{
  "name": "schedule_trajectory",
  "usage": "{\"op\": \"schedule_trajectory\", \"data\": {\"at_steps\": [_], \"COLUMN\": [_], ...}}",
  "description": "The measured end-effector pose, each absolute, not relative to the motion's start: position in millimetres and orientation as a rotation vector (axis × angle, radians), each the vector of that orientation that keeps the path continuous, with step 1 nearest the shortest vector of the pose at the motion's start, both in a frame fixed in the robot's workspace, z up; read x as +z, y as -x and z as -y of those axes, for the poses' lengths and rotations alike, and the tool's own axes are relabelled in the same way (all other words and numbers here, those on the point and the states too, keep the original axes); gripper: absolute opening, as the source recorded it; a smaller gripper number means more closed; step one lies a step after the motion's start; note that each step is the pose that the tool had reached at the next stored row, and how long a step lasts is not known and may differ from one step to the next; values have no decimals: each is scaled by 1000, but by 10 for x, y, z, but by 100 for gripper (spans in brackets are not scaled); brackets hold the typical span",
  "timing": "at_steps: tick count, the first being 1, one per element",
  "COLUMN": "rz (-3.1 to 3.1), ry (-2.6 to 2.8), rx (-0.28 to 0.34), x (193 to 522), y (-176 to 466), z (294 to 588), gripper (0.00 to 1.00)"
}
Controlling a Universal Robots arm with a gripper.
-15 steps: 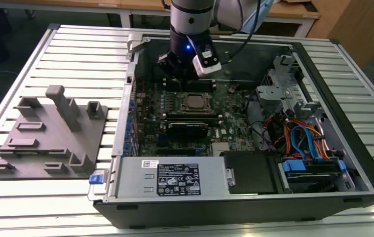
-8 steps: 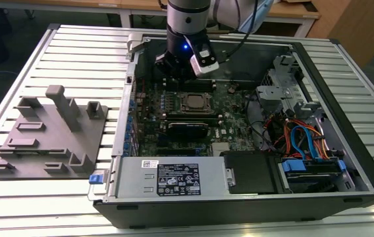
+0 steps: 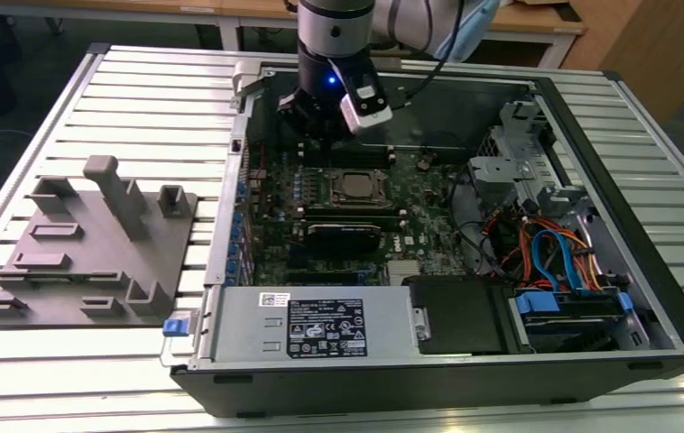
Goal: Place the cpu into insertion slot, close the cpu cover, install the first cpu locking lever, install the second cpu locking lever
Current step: 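Install the first cpu locking lever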
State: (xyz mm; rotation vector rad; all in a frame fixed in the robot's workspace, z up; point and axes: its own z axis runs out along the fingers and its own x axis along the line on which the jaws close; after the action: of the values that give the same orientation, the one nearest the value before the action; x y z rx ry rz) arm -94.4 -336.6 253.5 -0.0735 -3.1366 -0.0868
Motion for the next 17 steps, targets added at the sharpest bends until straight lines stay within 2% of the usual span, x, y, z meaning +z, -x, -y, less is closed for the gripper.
{"op": "schedule_trajectory", "data": {"at_steps": [17], "rz": [3137], "ry": [55], "rx": [-87], "x": [2534], "y": [1026], "z": [3163], "gripper": [11]}}
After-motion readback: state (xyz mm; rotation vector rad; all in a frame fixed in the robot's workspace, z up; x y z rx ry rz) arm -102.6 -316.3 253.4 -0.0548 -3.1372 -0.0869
